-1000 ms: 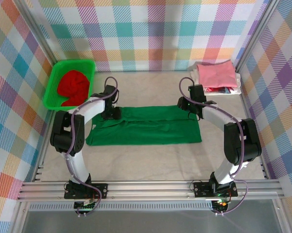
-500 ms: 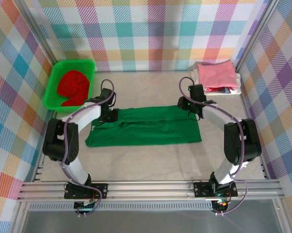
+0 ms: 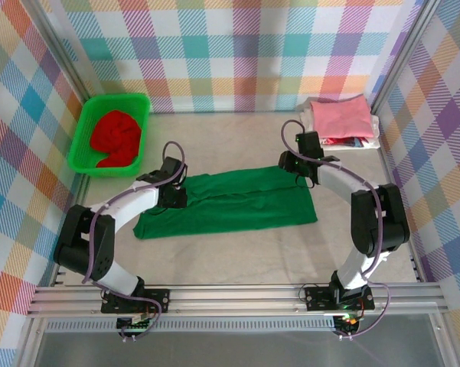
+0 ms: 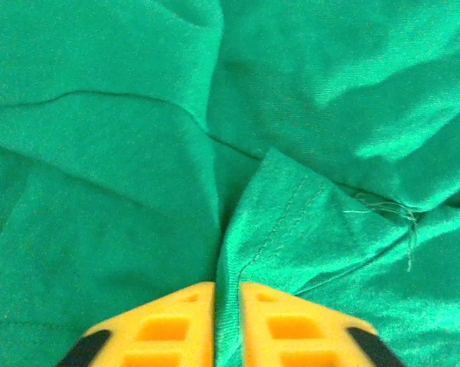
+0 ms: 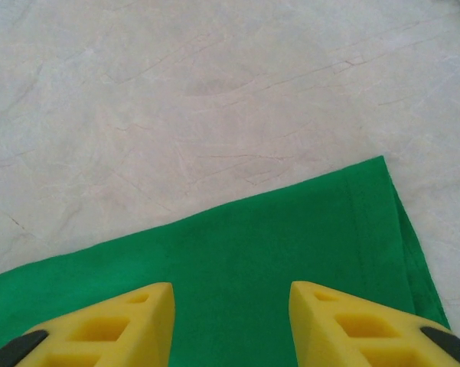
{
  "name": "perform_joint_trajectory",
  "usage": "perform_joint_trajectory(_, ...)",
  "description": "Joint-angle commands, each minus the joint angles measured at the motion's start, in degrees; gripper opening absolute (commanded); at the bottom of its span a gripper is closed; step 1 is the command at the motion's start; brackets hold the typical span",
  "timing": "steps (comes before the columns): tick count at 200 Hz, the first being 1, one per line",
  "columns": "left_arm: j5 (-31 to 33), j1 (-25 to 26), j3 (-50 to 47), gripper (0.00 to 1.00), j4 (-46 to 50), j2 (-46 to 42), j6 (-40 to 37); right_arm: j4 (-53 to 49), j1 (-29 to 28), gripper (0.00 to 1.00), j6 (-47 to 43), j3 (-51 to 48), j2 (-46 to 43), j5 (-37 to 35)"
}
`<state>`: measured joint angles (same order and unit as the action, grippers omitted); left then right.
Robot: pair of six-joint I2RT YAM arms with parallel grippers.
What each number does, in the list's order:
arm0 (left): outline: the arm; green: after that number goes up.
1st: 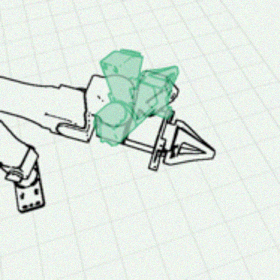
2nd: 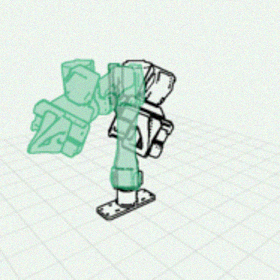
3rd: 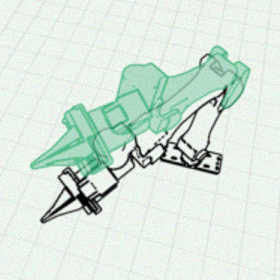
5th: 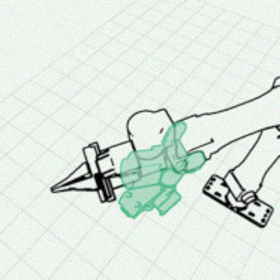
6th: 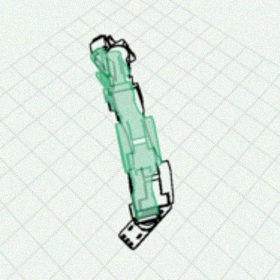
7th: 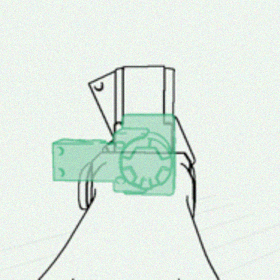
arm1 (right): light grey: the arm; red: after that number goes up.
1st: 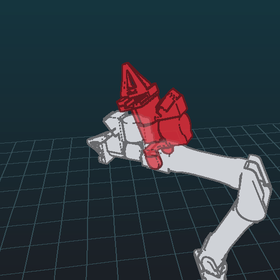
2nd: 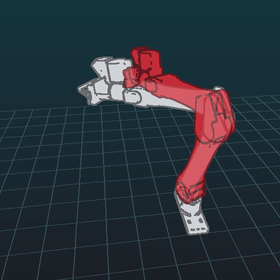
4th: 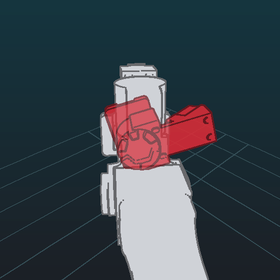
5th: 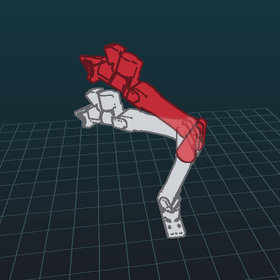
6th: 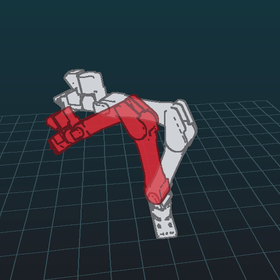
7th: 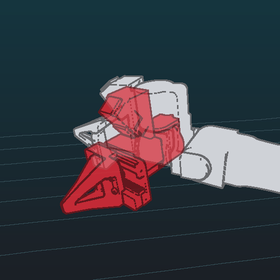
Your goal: Fold and stack the t-shirts
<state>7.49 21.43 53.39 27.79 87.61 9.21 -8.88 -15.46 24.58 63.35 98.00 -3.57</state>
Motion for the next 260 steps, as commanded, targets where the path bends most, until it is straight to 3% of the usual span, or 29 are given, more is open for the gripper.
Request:
perform_joint_trajectory(1, -3.0, 1.0, 0.4, 0.07, -1.4, -1.7, -0.5, -0.7, -0.1, 0.44, -0.3, 1.2, -0.2, 0.4)
perform_joint_trajectory(15, -5.5, 1.3, 0.4, 0.00, -1.3, -1.5, -0.9, -1.0, -0.1, 0.44, -0.6, 1.3, -0.4, 0.1)
perform_joint_trajectory(75, -6.7, 2.7, -6.0, 0.00, -0.6, -8.0, -0.2, -1.3, -0.1, 0.45, -1.1, 0.9, -0.7, -0.4)
perform_joint_trajectory(85, -6.8, 2.7, -7.2, 0.12, -0.5, -9.6, 1.0, -1.3, 0.0, 0.46, -1.0, 0.9, -0.6, -0.5)
perform_joint_trajectory(100, -6.1, 3.1, -8.4, 0.08, -0.2, -12.8, 2.4, -1.3, -0.1, 0.46, -0.9, 1.0, -0.5, -0.4)
perform_joint_trajectory(128, -5.4, 3.1, -11.1, 0.12, -1.5, -20.1, 5.9, -1.5, -0.1, 0.46, -0.7, 1.2, -0.5, -0.5)
perform_joint_trajectory(143, -6.5, 3.1, -12.8, 0.28, -3.1, -24.3, 7.0, -1.9, -0.1, 0.47, -0.9, 1.5, -0.8, -0.6)
perform_joint_trajectory(163, -6.3, 3.2, -13.3, 0.21, -3.9, -28.5, 7.2, -1.8, -0.1, 0.48, -1.2, 1.5, -1.2, -1.1)
perform_joint_trajectory(181, -3.7, 3.0, -12.9, 0.32, -5.1, -30.2, 7.1, -1.9, -0.1, 0.48, -1.2, 1.8, -1.2, -0.9)
perform_joint_trajectory(199, -2.6, 1.2, -10.1, 0.29, -6.1, -26.6, 7.5, -1.8, -0.2, 0.47, -1.3, 2.2, -1.1, 1.0)
perform_joint_trajectory(230, -0.5, -3.6, 0.6, 0.31, -2.5, -9.9, 7.8, -6.2, -3.7, 0.38, -6.2, 7.9, 2.5, 3.8)
perform_joint_trajectory(260, -3.1, -6.9, 10.6, 0.26, 0.9, 6.0, 6.8, -13.9, -6.2, 0.12, -8.3, 16.6, 9.9, 5.2)
